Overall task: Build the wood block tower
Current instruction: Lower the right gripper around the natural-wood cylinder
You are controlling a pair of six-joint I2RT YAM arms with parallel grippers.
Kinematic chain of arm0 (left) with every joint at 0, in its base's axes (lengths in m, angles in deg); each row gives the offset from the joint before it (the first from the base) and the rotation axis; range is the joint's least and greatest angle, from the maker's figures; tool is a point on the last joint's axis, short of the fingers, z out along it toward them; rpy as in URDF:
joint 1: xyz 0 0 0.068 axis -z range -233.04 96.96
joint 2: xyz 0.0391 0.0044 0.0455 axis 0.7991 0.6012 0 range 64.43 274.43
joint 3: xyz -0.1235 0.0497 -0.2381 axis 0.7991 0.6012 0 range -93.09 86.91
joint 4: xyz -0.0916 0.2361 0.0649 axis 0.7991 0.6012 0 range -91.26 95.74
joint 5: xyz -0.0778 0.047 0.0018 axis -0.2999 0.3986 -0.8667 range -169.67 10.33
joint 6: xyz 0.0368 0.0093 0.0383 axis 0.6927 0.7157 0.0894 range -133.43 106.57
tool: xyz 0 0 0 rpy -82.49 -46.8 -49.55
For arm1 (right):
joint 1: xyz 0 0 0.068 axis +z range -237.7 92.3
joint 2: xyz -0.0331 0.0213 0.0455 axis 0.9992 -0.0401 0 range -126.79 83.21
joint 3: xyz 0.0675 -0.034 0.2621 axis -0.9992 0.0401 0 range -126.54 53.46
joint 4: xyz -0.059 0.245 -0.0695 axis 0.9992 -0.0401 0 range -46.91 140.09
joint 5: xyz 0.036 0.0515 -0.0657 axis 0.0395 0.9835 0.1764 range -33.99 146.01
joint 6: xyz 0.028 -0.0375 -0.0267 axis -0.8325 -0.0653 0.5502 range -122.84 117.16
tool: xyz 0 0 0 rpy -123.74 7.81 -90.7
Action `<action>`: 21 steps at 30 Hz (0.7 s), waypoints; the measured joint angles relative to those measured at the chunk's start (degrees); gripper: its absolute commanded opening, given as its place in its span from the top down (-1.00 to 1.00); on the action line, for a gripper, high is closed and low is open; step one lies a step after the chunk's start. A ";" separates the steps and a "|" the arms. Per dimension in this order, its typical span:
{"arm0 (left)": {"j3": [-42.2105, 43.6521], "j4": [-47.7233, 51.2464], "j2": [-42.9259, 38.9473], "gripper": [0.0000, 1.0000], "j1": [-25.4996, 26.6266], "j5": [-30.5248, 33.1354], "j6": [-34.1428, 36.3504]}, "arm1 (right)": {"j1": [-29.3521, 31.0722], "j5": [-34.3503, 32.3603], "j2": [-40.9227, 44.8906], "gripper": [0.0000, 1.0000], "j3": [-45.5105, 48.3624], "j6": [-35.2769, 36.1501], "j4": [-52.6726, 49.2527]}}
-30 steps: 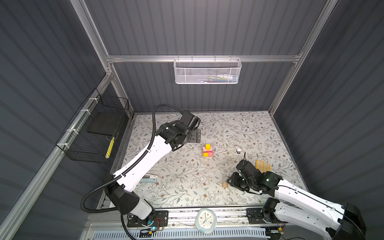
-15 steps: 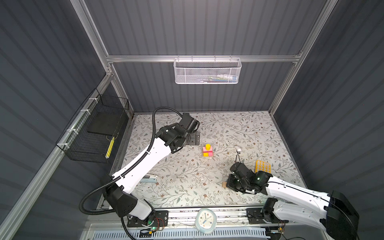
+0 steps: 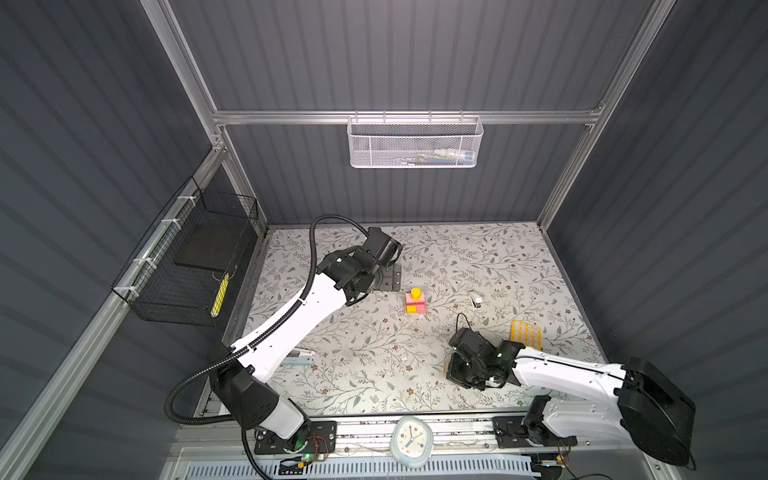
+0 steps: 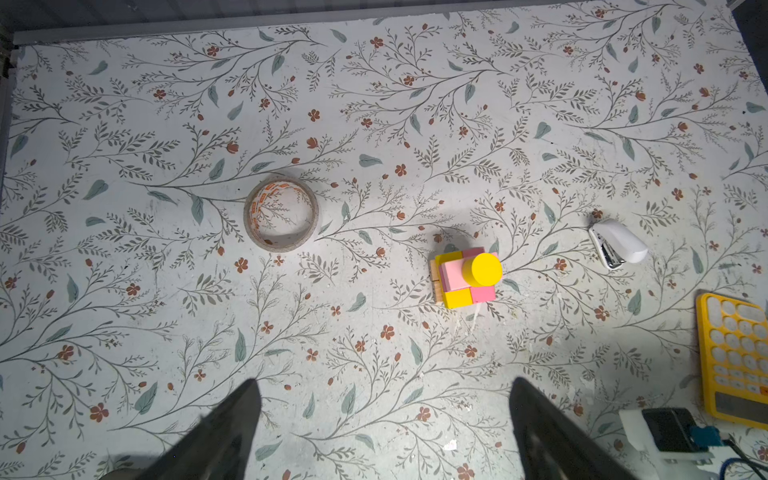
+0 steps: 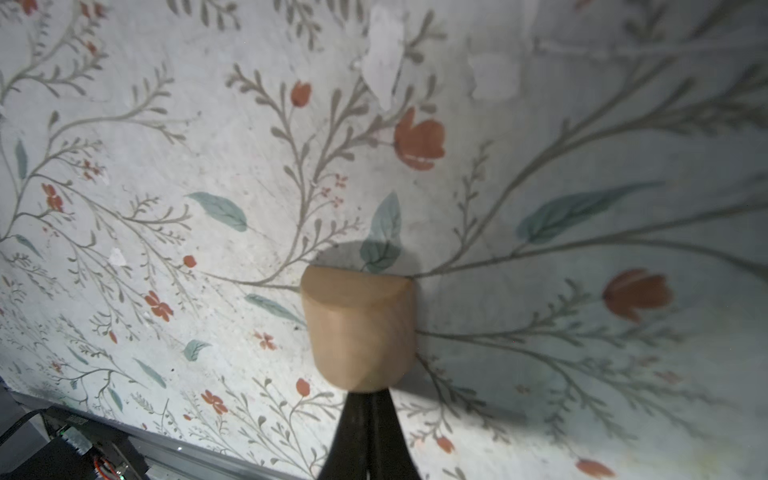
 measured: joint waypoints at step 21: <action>-0.07 0.04 3.50 -0.86 -0.79 0.02 0.28 | -4.02 -4.70 -1.73 1.00 -1.77 0.61 -1.70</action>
